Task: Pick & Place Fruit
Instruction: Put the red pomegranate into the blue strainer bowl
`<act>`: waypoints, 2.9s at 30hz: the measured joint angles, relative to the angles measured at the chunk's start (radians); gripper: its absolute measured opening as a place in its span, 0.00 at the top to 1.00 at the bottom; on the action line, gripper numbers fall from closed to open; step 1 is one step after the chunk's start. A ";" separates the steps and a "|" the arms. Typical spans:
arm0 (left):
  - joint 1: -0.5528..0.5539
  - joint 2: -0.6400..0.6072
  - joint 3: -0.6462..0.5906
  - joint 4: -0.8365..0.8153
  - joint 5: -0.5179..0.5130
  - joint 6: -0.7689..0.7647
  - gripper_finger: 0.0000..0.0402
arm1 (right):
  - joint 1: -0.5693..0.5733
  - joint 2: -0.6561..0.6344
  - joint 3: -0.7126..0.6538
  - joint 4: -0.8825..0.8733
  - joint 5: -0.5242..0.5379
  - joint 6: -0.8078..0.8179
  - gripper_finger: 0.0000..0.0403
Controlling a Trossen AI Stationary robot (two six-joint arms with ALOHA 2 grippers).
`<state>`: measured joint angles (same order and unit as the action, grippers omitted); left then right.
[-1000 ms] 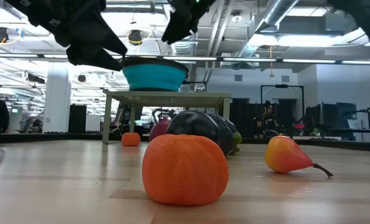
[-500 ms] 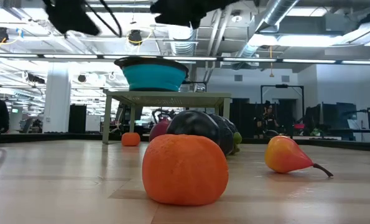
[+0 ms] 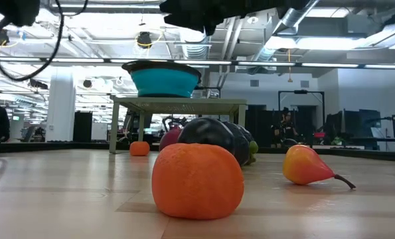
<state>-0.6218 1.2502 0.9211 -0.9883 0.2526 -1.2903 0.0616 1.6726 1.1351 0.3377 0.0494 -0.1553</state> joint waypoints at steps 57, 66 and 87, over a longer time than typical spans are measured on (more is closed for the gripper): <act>-0.438 0.051 -0.289 0.831 -0.281 -1.022 0.23 | 0.044 0.000 0.000 -0.024 -0.002 0.051 0.61; -0.384 0.124 -0.296 0.875 -0.439 -0.963 0.24 | 0.043 0.001 0.000 -0.024 -0.002 0.043 0.61; -0.036 0.126 -0.296 0.898 -0.439 -0.131 0.24 | 0.056 0.038 0.002 -0.205 -0.046 0.015 0.61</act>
<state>-0.6582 1.3762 0.6250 -0.0901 -0.1866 -1.4213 0.1180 1.7104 1.1371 0.1332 0.0034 -0.1402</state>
